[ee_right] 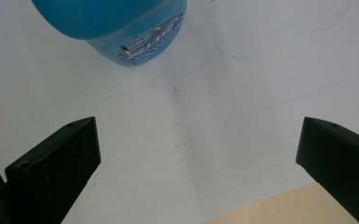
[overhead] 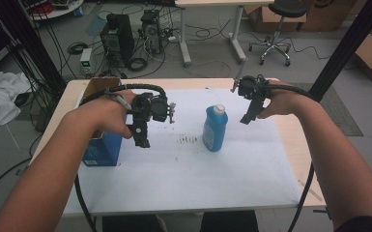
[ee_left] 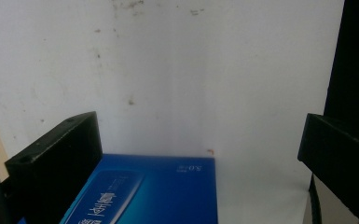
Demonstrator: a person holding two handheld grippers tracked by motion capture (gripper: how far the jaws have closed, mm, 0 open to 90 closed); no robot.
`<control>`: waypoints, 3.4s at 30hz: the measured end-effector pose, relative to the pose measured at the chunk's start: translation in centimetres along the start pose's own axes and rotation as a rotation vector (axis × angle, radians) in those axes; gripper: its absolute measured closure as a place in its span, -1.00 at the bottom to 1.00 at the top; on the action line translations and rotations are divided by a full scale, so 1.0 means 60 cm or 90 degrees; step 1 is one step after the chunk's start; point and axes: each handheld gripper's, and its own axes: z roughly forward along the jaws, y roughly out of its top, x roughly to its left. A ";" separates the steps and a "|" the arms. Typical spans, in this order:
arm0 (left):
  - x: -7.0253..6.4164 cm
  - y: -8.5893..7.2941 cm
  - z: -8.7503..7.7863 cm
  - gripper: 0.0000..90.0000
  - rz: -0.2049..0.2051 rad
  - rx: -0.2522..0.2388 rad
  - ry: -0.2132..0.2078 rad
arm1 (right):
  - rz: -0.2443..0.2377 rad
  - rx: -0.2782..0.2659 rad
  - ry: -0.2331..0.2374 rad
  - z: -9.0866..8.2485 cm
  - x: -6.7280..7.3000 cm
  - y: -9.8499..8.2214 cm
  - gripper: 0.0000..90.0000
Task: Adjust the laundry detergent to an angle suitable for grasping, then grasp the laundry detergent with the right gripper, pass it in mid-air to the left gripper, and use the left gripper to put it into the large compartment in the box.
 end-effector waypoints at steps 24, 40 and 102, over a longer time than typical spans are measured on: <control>-0.006 0.003 -0.013 -1.00 -0.005 -0.007 0.011 | 0.001 0.010 -0.010 -0.004 0.007 -0.001 -1.00; -0.004 0.007 -0.006 -1.00 0.003 -0.006 0.009 | 0.004 0.009 -0.008 -0.003 0.012 -0.006 -1.00; -0.028 -0.016 0.018 -1.00 0.024 -0.020 0.033 | 0.393 -0.520 -0.235 0.218 0.190 -0.007 -1.00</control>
